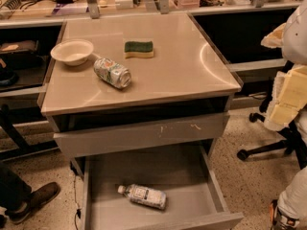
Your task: Pick blue plastic bottle from middle drawer and place on counter
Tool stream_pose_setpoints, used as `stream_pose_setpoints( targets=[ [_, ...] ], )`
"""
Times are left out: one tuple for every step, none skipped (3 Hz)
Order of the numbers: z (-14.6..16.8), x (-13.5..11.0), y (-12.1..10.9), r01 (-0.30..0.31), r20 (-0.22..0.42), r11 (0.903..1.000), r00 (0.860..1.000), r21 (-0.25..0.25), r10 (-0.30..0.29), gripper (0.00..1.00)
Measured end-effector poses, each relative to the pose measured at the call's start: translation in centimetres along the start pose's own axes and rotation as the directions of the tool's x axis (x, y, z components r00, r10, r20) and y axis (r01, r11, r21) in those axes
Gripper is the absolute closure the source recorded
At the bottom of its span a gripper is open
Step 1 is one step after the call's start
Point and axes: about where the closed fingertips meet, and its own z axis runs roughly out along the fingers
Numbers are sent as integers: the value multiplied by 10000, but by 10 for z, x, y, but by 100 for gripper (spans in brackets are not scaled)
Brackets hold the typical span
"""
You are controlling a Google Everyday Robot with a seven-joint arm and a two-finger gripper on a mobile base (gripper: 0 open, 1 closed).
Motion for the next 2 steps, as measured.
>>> stream_pose_setpoints(
  targets=[
    [0,0,0,0,0,10000,10000,0,0,0],
    [20,-10,16,128,-137,9999,9998,-65,-129,0]
  ],
)
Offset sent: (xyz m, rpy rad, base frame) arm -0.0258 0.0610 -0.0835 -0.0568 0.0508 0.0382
